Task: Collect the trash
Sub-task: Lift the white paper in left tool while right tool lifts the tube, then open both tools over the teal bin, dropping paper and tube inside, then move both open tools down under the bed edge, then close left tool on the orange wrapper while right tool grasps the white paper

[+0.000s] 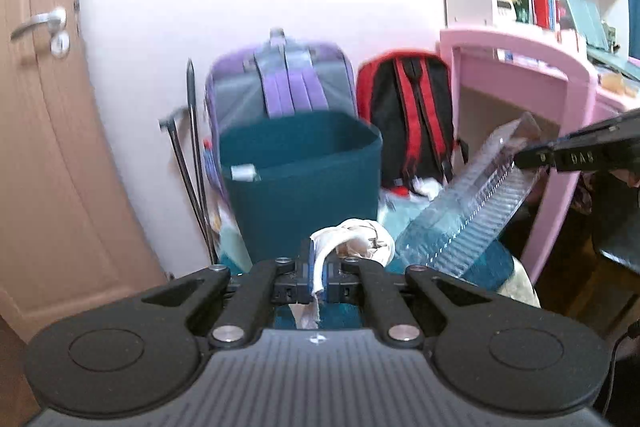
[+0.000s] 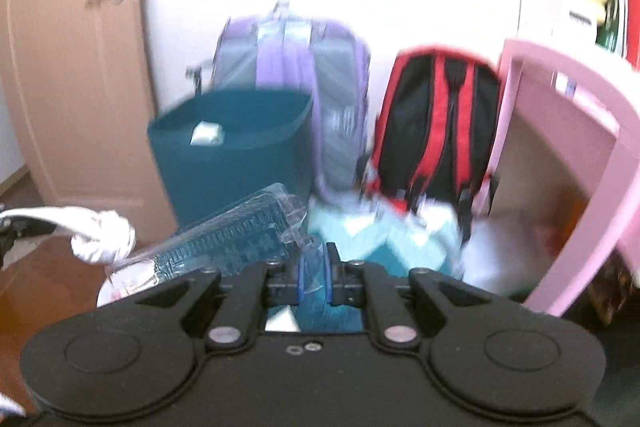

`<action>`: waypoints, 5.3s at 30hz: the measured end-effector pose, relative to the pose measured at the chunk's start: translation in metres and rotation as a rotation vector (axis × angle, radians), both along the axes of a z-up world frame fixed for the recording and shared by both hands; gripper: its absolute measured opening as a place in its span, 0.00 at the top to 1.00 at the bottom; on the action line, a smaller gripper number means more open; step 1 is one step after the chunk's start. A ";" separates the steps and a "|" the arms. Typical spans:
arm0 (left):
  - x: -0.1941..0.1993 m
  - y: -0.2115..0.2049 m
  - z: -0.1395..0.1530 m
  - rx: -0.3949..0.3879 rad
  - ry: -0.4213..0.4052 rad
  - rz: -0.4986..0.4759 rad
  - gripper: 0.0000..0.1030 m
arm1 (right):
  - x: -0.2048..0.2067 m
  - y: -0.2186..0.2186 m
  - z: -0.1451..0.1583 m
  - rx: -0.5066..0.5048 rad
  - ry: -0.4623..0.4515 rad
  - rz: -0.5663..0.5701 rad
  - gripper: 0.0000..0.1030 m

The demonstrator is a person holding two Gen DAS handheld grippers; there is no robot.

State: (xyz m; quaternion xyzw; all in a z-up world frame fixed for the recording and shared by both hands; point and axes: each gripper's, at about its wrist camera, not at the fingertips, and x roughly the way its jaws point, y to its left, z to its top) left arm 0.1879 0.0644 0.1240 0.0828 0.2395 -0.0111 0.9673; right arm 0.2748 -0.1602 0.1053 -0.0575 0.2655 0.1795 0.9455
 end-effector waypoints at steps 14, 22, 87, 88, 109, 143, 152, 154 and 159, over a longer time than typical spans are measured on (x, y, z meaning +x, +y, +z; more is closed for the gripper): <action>0.123 0.013 0.072 0.090 -0.054 0.057 0.97 | 0.103 0.065 0.069 -0.077 -0.169 -0.100 0.91; 0.198 0.021 0.025 0.137 0.061 0.066 0.97 | 0.157 0.102 0.027 -0.206 -0.139 -0.080 0.91; 0.020 0.008 0.037 -0.089 0.175 0.001 0.93 | -0.053 0.048 0.034 -0.056 0.038 0.297 0.58; 0.014 0.009 0.034 -0.096 0.176 -0.002 0.93 | -0.058 0.047 0.031 -0.052 0.045 0.301 0.58; -0.023 0.075 -0.147 -0.217 0.393 0.082 0.27 | -0.070 0.069 -0.154 -0.009 0.387 0.374 0.54; 0.130 0.201 -0.601 -0.350 0.883 0.272 0.19 | 0.013 0.239 -0.593 -0.270 0.923 0.493 0.52; 0.138 0.203 -0.644 -0.390 0.909 0.319 0.19 | 0.013 0.254 -0.632 -0.272 0.949 0.463 0.55; 0.140 0.206 -0.648 -0.400 0.909 0.329 0.22 | 0.014 0.256 -0.635 -0.273 0.952 0.440 0.56; 0.145 0.206 -0.656 -0.423 0.911 0.346 0.47 | 0.012 0.262 -0.641 -0.302 0.944 0.445 0.56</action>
